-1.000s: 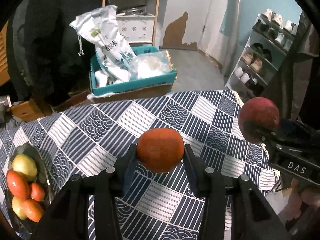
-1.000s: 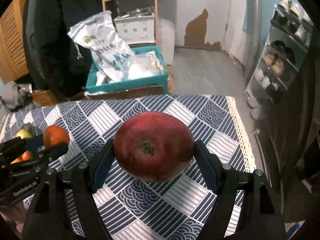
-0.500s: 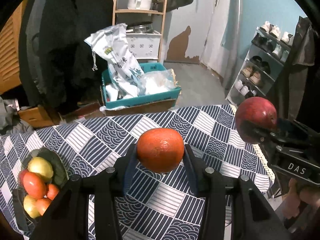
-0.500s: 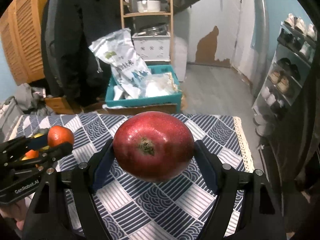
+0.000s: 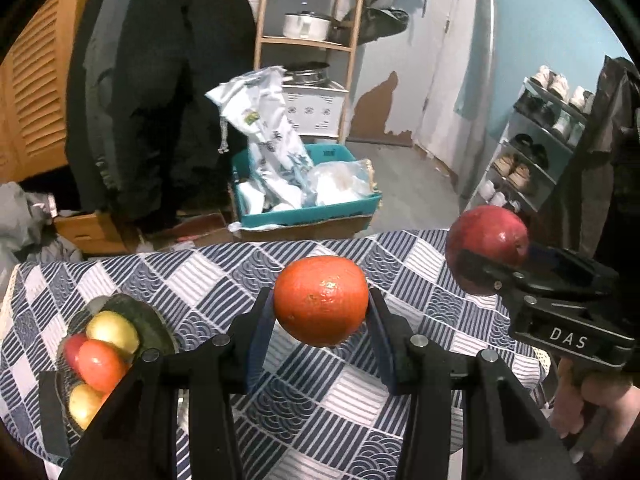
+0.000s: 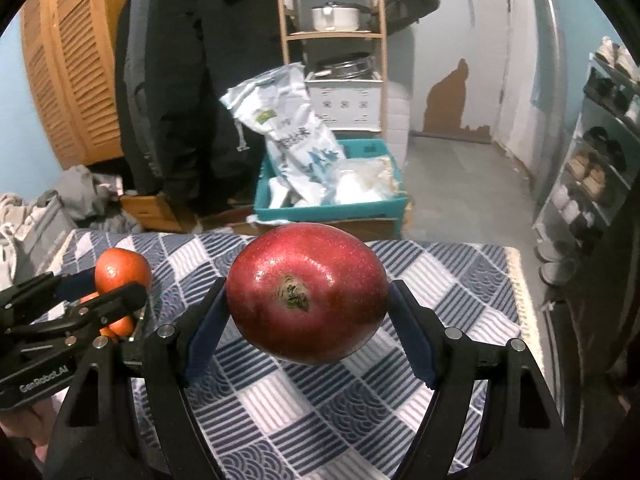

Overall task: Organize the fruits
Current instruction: 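Carry the red apple and small orange with both grippers to the glass bowl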

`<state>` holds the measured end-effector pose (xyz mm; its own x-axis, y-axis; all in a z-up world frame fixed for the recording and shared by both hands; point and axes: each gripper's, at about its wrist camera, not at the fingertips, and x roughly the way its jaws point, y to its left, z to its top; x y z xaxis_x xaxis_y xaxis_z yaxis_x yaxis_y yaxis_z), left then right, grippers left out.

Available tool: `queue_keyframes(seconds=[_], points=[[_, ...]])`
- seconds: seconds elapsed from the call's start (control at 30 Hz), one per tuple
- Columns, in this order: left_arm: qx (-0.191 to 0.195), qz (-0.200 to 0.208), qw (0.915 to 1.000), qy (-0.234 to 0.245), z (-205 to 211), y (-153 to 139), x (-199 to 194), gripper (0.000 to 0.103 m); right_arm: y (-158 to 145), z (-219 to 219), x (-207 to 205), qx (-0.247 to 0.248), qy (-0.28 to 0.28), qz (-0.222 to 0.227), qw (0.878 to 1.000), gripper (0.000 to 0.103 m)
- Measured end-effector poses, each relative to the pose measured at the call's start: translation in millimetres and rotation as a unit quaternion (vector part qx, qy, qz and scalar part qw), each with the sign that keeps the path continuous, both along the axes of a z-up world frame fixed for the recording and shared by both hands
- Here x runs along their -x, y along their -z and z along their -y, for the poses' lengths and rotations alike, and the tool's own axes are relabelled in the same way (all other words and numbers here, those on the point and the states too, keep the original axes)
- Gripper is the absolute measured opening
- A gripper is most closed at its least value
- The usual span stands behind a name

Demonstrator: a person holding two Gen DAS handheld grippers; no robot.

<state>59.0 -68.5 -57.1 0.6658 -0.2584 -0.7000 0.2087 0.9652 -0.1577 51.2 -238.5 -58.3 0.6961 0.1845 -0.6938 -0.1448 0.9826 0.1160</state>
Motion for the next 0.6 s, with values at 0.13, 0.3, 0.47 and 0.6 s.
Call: queue_keyframes(seconds=[0.13, 0.3, 0.47, 0.6], points=[[0.001, -0.001, 0.9998, -0.021, -21, 2, 1, 0.046, 4, -21, -8, -0.001, -0.018, -0.006, 1.000, 0.078], [0.004, -0.001, 0.9989, -0.048, -48, 3, 4, 0.046, 4, -52, -17, 0.002, -0.045, -0.009, 0.999, 0.078], [0.009, -0.005, 0.9973, -0.073, -76, 6, 7, 0.046, 6, -80, -23, 0.000, -0.066, -0.014, 0.998, 0.078], [0.011, -0.007, 0.9958, -0.090, -96, 8, 9, 0.046, 11, -101, -29, -0.003, -0.084, -0.020, 0.996, 0.078]])
